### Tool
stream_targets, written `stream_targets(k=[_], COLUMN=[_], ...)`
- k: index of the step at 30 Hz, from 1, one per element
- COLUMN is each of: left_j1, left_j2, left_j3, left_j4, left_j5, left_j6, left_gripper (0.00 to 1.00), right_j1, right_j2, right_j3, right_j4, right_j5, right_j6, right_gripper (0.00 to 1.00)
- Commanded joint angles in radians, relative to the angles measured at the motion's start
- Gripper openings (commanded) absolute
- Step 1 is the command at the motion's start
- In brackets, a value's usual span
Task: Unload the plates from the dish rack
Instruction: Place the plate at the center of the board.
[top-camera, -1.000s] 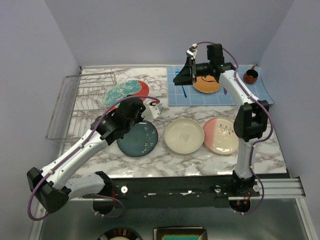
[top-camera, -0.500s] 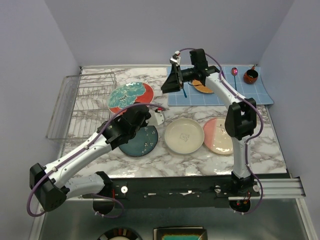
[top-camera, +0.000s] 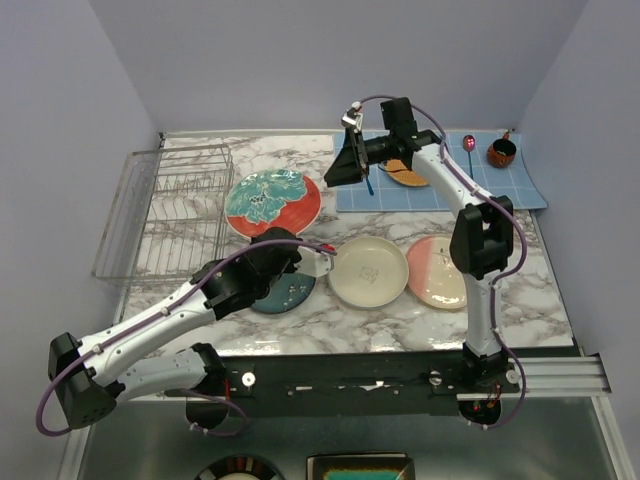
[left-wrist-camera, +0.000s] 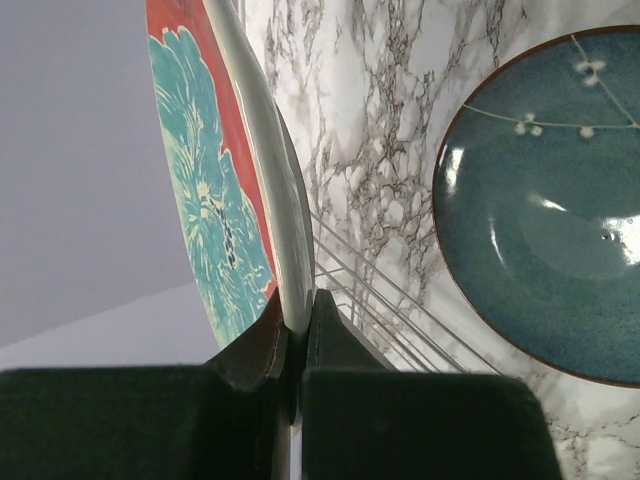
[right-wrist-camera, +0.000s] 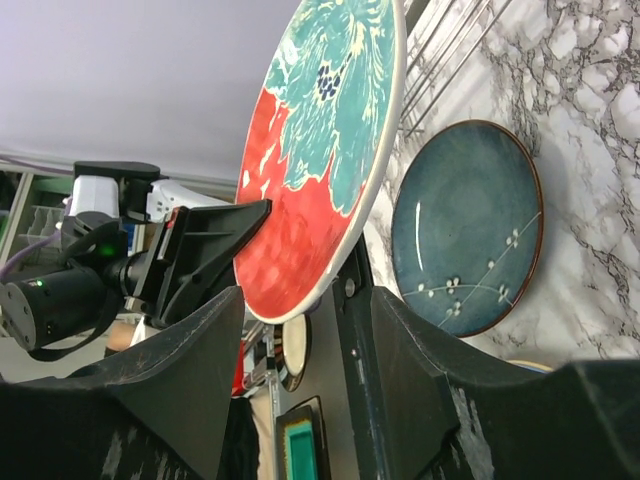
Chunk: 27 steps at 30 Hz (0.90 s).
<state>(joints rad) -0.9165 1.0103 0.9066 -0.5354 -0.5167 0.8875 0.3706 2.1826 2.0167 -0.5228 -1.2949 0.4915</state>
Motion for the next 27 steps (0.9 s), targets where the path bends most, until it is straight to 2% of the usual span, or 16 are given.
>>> stream_targets(k=[1, 4, 9, 27], left_j1=[-0.036, -0.05, -0.096, -0.13], left_j2=[-0.064, -0.078, -0.121, -0.105], left_j3=[-0.029, -0.072, -0.15, -0.17], left_j4=[0.176, 0.221, 0.359, 0.439], left_j5=[-0.121, -0.134, -0.154, -0.155], left_j6=[0.114, 0.142, 0.272, 0.335], left_gripper=[0.0, 0.0, 0.0, 0.0], right_j1=[-0.004, -0.002, 0.007, 0.05], right_j2=[0.019, 0.02, 0.039, 0.089], right_j3=[-0.016, -0.024, -0.035, 0.008], right_j4=[-0.034, -0.046, -0.06, -0.129], right_j5=[-0.001, -0.003, -0.009, 0.0], right_j6=[-0.034, -0.047, -0.057, -0.13], right_gripper=[0.63, 0.63, 0.63, 0.62])
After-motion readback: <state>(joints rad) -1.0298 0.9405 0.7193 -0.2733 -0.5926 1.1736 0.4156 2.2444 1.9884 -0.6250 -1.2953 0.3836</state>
